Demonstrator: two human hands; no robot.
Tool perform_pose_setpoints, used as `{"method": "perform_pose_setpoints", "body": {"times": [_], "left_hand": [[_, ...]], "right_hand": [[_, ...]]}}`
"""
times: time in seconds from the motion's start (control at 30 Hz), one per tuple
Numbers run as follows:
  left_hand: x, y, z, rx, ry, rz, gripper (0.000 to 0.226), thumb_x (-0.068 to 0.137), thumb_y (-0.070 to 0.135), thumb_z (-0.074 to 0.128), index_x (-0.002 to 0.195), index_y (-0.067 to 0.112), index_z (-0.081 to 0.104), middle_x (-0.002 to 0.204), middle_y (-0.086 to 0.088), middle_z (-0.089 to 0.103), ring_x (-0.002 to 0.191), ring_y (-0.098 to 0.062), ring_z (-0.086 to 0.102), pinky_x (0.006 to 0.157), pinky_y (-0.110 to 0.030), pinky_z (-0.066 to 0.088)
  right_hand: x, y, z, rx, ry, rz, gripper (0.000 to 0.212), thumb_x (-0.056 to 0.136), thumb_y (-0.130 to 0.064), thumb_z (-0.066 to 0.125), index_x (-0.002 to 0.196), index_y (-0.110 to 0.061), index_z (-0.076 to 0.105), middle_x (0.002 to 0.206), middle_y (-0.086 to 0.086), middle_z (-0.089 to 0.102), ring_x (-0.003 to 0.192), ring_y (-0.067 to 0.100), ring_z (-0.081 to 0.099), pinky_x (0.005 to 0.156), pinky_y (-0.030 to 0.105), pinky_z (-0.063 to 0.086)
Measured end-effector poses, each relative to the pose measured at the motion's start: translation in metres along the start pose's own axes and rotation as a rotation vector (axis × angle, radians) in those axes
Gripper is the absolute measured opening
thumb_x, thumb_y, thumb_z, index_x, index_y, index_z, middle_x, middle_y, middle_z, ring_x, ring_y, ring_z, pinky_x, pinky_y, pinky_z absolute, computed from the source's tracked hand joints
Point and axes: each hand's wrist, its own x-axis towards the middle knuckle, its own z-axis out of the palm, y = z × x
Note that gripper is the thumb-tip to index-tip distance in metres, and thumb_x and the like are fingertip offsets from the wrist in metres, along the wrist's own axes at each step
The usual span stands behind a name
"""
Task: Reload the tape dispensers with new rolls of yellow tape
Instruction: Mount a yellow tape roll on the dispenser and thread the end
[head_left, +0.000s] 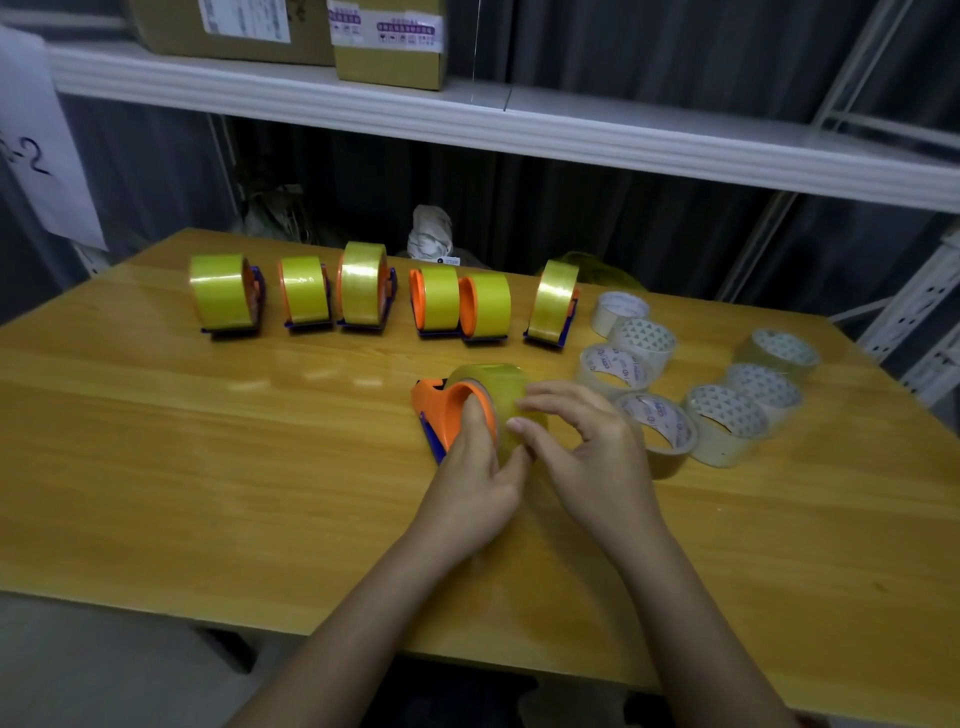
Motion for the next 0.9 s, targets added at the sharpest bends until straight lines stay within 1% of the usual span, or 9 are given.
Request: {"method": "perform_pose_setpoints", "body": {"times": [0.1, 0.17, 0.27, 0.4, 0.5, 0.6, 0.7, 0.77, 0.9], "left_hand": [[0.0, 0.0, 0.001, 0.016, 0.033, 0.011, 0.073, 0.098, 0.03, 0.048, 0.15, 0.013, 0.001, 0.101, 0.02, 0.027, 0.082, 0.012, 0.028, 0.064, -0.012, 0.034], [-0.001, 0.001, 0.002, 0.032, 0.041, 0.023, 0.07, 0.098, 0.029, 0.048, 0.149, 0.01, 0.003, 0.092, 0.02, 0.026, 0.065, 0.009, 0.03, 0.064, -0.005, 0.036], [0.0, -0.001, 0.001, 0.033, 0.033, 0.0, 0.066, 0.098, 0.027, 0.047, 0.147, 0.009, 0.007, 0.08, 0.024, 0.019, 0.064, 0.032, 0.034, 0.06, -0.005, 0.035], [0.001, -0.002, 0.002, -0.012, 0.038, -0.001, 0.062, 0.098, 0.029, 0.047, 0.146, 0.013, 0.01, 0.081, 0.025, 0.023, 0.065, 0.032, 0.035, 0.059, -0.01, 0.032], [0.001, -0.004, 0.002, -0.033, 0.052, 0.018, 0.058, 0.098, 0.032, 0.047, 0.143, 0.021, 0.012, 0.083, 0.024, 0.028, 0.076, 0.018, 0.047, 0.068, -0.014, 0.04], [0.002, -0.008, 0.003, -0.052, 0.067, 0.01, 0.043, 0.097, 0.032, 0.048, 0.125, 0.04, 0.017, 0.088, 0.02, 0.037, 0.095, -0.008, 0.06, 0.082, -0.039, 0.052], [0.003, -0.007, 0.003, -0.024, 0.063, 0.049, 0.05, 0.097, 0.027, 0.049, 0.136, 0.025, 0.017, 0.095, 0.021, 0.036, 0.08, 0.01, 0.046, 0.068, -0.019, 0.04], [0.002, -0.006, 0.004, -0.009, 0.066, 0.067, 0.069, 0.097, 0.027, 0.05, 0.148, 0.013, 0.006, 0.112, 0.016, 0.034, 0.092, 0.01, 0.036, 0.071, -0.014, 0.032], [0.001, -0.006, 0.004, -0.024, 0.085, 0.056, 0.063, 0.096, 0.027, 0.051, 0.144, 0.013, 0.012, 0.092, 0.021, 0.037, 0.076, 0.016, 0.042, 0.067, -0.014, 0.039]], "right_hand": [[0.0, -0.004, 0.002, 0.087, 0.045, 0.094, 0.008, 0.081, -0.014, 0.076, 0.087, -0.018, 0.077, 0.098, -0.014, 0.065, 0.098, 0.004, 0.061, 0.087, 0.021, 0.047], [0.002, -0.004, 0.003, 0.105, 0.043, 0.119, 0.007, 0.082, -0.014, 0.074, 0.086, -0.019, 0.077, 0.097, -0.013, 0.066, 0.098, 0.002, 0.061, 0.086, 0.021, 0.048], [0.003, -0.005, 0.007, 0.039, 0.04, 0.08, 0.005, 0.086, -0.016, 0.07, 0.089, -0.016, 0.074, 0.1, -0.009, 0.066, 0.1, 0.008, 0.06, 0.088, 0.024, 0.048], [0.001, -0.006, 0.011, -0.038, 0.026, -0.005, 0.006, 0.089, -0.015, 0.064, 0.092, -0.012, 0.068, 0.101, -0.001, 0.064, 0.1, 0.016, 0.059, 0.085, 0.026, 0.046], [0.002, -0.006, 0.009, -0.043, 0.012, -0.021, 0.014, 0.088, -0.02, 0.061, 0.097, -0.012, 0.067, 0.102, -0.002, 0.063, 0.1, 0.014, 0.058, 0.085, 0.026, 0.047], [0.003, -0.007, 0.008, -0.041, -0.044, 0.0, 0.026, 0.087, -0.03, 0.062, 0.108, -0.016, 0.069, 0.107, -0.006, 0.061, 0.104, 0.01, 0.055, 0.086, 0.023, 0.045], [0.004, -0.003, 0.01, 0.02, 0.033, 0.006, 0.012, 0.085, -0.02, 0.071, 0.097, -0.017, 0.074, 0.099, -0.007, 0.065, 0.098, 0.011, 0.059, 0.084, 0.03, 0.05], [0.005, -0.001, 0.012, 0.075, 0.093, 0.012, 0.007, 0.084, -0.013, 0.07, 0.089, -0.016, 0.075, 0.092, -0.007, 0.066, 0.093, 0.011, 0.062, 0.081, 0.034, 0.053], [0.006, -0.006, 0.017, -0.081, 0.095, -0.074, 0.01, 0.088, -0.015, 0.059, 0.087, -0.013, 0.068, 0.089, -0.004, 0.063, 0.088, 0.014, 0.058, 0.075, 0.027, 0.047]]}}
